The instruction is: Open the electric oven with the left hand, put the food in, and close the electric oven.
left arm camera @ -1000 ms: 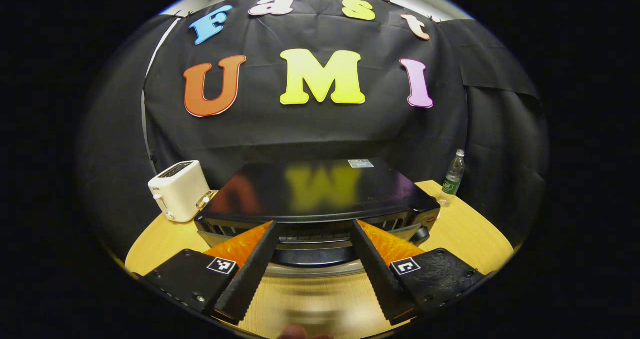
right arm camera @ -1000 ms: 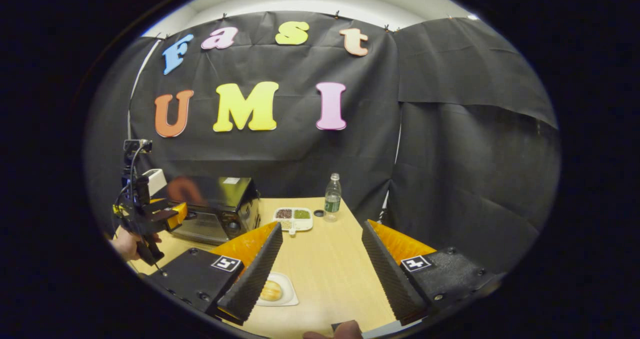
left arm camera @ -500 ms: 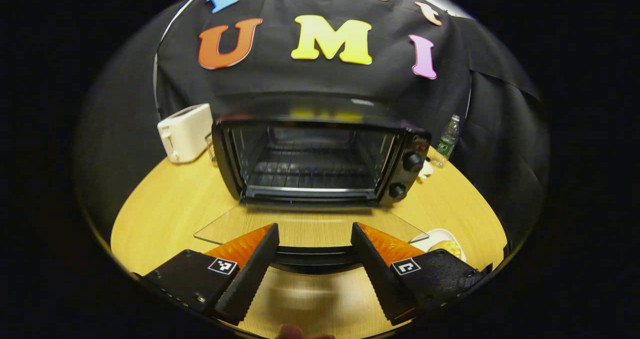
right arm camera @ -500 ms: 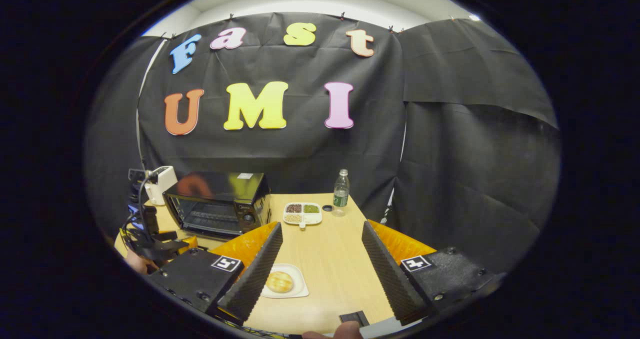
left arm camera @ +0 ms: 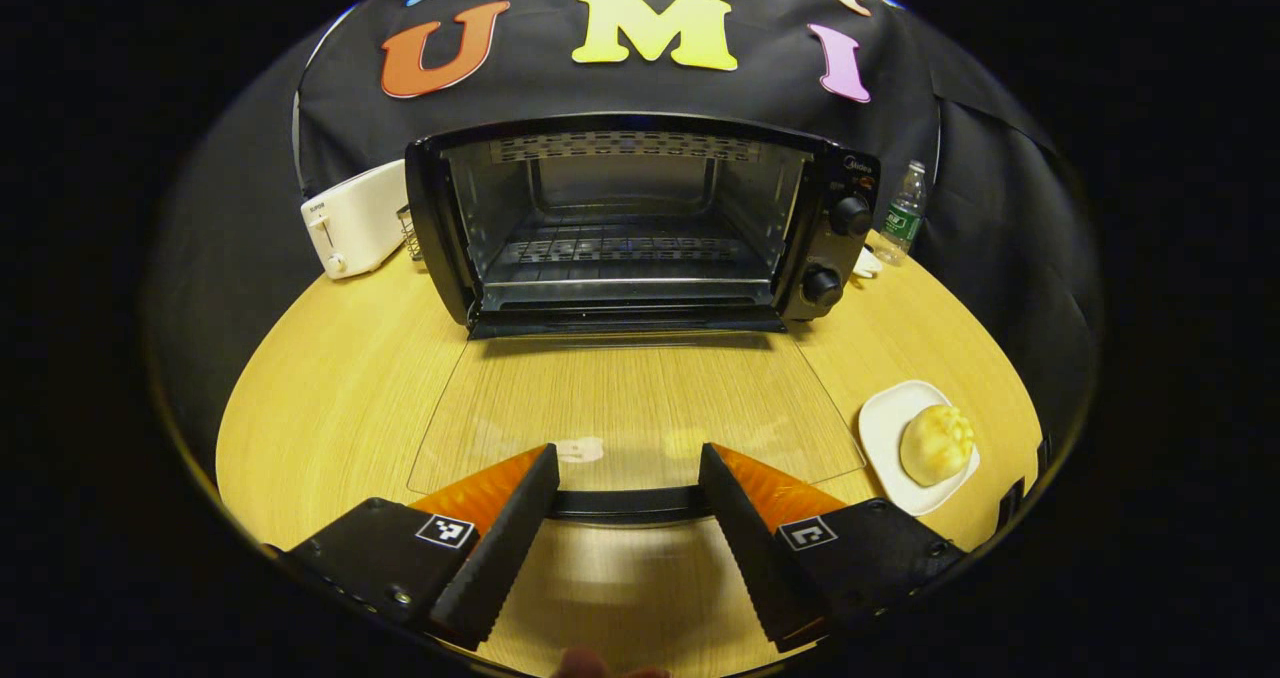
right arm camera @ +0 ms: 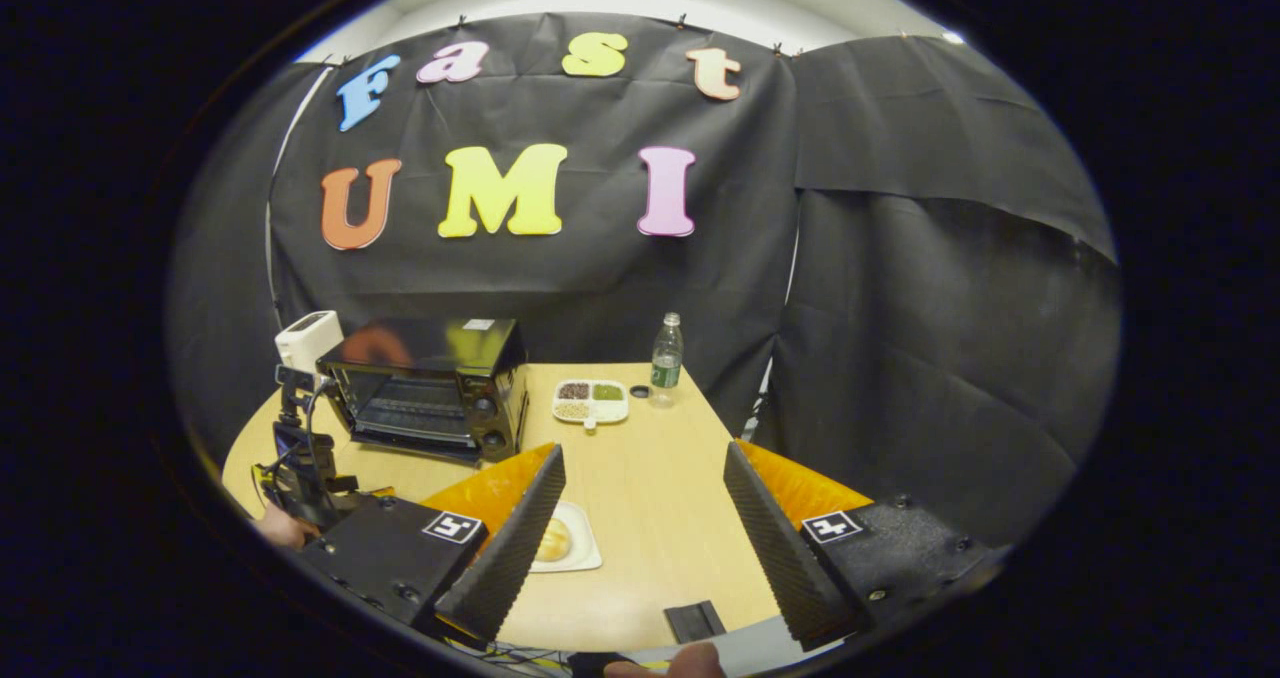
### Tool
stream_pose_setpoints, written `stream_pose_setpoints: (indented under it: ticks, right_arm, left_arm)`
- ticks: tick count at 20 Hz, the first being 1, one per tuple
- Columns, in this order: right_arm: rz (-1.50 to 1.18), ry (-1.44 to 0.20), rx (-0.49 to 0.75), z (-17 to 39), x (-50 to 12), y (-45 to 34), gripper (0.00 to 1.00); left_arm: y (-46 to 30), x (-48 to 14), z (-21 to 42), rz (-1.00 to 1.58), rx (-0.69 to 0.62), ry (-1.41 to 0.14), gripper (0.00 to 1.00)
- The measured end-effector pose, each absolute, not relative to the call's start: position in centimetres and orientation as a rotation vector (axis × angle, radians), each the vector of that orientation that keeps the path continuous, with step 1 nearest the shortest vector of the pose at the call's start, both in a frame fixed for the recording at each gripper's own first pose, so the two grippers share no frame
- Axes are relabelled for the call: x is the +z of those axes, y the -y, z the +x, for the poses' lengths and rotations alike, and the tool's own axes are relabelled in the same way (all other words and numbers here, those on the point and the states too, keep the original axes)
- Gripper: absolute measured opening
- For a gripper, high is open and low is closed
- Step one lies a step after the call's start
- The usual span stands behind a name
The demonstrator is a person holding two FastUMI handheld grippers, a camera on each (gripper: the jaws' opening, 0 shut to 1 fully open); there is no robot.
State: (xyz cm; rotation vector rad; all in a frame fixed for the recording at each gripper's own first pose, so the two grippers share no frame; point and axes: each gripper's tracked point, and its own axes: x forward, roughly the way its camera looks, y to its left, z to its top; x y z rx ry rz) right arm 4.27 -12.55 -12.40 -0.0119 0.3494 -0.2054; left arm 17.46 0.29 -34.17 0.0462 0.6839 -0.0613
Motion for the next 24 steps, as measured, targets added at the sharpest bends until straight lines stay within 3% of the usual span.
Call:
stream_pose_setpoints:
  ticks: [8, 9, 10, 11, 12, 13, 14, 24]
  right_arm:
    - [0.014, -0.372, -0.191, 3.3, -13.6, 11.9, 1.0]
    - [0.015, -0.378, -0.182, 3.1, -13.9, 11.7, 1.0]
    - [0.016, -0.387, -0.175, 2.9, -14.3, 11.5, 1.0]
    - [0.02, -0.396, -0.169, 2.7, -14.8, 11.4, 1.0]
    - [0.029, -0.404, -0.16, 2.5, -15.1, 11.2, 1.0]
    - [0.04, -0.411, -0.15, 2.3, -15.5, 10.9, 1.0]
    - [0.052, -0.421, -0.142, 2.2, -16.0, 10.7, 1.0]
    - [0.101, -0.543, -0.024, 2.9, -24.0, 7.4, 1.0]
  left_arm:
    - [-0.5, -33.5, 17.0, 0.056, -0.073, -0.677, 0.95]
    - [-0.6, -33.1, 16.8, 0.048, -0.073, -0.673, 0.84]
    - [-0.7, -32.9, 16.5, 0.041, -0.071, -0.671, 0.93]
    - [-0.9, -32.4, 16.1, 0.034, -0.068, -0.664, 0.92]
    - [-1.0, -31.9, 15.8, 0.028, -0.067, -0.65, 0.82]
    - [-1.0, -31.2, 15.5, 0.023, -0.067, -0.635, 0.82]
    - [-1.0, -30.5, 15.1, 0.017, -0.067, -0.62, 0.93]
    - [-0.7, -21.3, 8.6, 0.034, -0.056, -0.479, 0.93]
